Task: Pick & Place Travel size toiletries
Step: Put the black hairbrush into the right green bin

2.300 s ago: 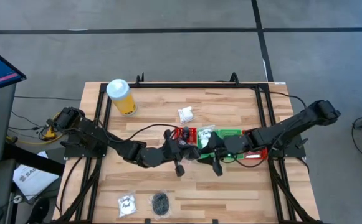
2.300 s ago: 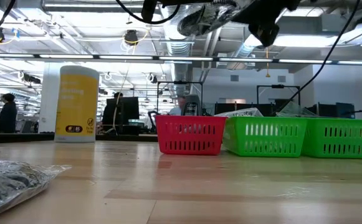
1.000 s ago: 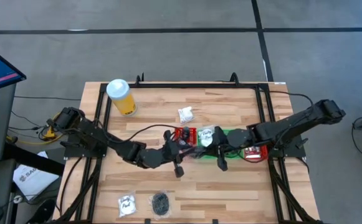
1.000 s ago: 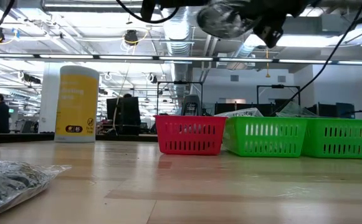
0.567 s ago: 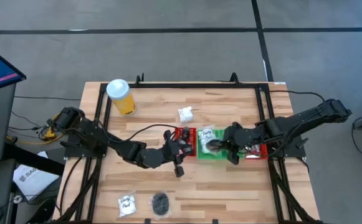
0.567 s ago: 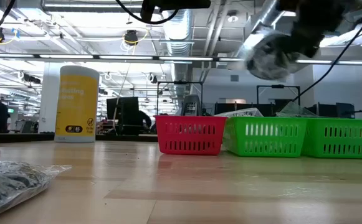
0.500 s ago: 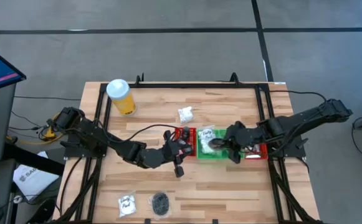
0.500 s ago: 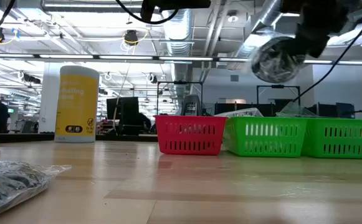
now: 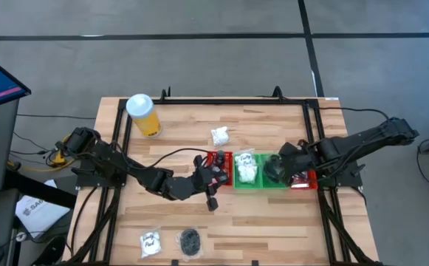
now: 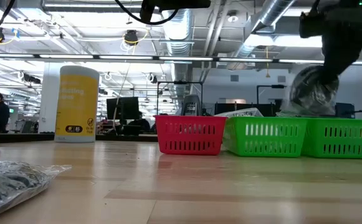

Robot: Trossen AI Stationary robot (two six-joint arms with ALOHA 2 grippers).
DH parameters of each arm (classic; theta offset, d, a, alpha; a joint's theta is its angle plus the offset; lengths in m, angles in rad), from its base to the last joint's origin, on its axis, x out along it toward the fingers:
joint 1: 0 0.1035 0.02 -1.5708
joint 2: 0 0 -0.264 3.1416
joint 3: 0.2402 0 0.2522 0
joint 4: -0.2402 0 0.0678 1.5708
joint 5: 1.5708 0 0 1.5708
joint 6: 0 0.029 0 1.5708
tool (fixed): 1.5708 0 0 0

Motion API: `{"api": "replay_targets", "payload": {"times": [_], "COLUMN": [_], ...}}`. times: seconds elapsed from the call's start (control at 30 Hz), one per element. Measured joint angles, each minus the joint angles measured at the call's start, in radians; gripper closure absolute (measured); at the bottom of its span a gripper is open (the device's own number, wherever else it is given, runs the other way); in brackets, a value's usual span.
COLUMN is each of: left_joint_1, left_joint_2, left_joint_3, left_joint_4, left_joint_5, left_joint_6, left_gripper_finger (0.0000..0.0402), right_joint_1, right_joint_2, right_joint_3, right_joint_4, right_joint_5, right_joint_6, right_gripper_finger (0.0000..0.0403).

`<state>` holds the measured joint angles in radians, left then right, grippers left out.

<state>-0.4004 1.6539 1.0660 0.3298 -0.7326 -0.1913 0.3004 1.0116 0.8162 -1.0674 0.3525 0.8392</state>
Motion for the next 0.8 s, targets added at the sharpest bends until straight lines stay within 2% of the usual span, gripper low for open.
{"api": "replay_targets", "payload": {"times": [0.33, 0.63, 0.8], "left_joint_1": [0.0, 0.0, 0.0], "left_joint_2": [0.0, 0.0, 0.0], "left_joint_3": [0.0, 0.0, 0.0], "left_joint_4": [-0.001, -0.001, -0.001], "left_joint_5": [0.003, 0.002, 0.002], "left_joint_6": [0.0, 0.0, 0.0], "left_gripper_finger": [0.0316, 0.0316, 0.0316], "right_joint_1": [0.0, 0.0, 0.0], "right_joint_2": [0.086, 0.181, 0.233], "right_joint_3": [0.0, 0.0, 0.0], "right_joint_4": [-0.109, -0.106, -0.102], "right_joint_5": [0.0, -0.011, -0.01], "right_joint_6": [0.083, 0.096, 0.085], "right_gripper_finger": [0.0385, 0.0383, 0.0366]}}
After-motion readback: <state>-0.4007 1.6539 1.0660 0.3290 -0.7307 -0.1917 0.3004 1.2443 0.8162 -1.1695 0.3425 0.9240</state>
